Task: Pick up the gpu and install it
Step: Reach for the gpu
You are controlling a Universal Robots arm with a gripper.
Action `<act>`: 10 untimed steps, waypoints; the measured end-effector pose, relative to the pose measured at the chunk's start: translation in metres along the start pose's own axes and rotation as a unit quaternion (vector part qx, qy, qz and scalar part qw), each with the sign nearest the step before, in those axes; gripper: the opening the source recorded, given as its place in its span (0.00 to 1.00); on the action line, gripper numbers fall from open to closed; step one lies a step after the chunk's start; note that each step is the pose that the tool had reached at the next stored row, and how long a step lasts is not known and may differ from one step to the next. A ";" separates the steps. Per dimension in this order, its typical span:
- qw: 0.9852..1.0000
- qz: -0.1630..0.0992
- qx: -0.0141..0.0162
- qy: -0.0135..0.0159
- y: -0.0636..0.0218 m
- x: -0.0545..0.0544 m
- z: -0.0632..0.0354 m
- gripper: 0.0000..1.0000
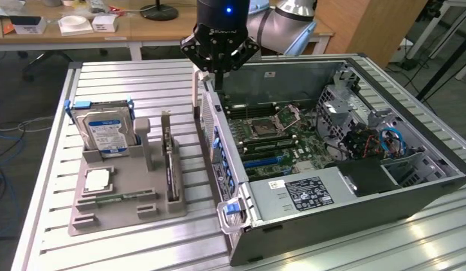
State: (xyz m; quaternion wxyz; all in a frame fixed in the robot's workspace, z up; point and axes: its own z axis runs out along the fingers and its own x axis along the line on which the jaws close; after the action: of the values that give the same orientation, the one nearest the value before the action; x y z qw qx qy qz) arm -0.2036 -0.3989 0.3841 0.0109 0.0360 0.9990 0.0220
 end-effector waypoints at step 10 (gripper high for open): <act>1.000 0.000 0.000 0.000 -0.0014 0.019 0.0008 0.11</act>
State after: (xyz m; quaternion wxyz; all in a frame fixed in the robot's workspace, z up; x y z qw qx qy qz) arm -0.2226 -0.3989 0.3829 0.0107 0.0360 0.9991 0.0221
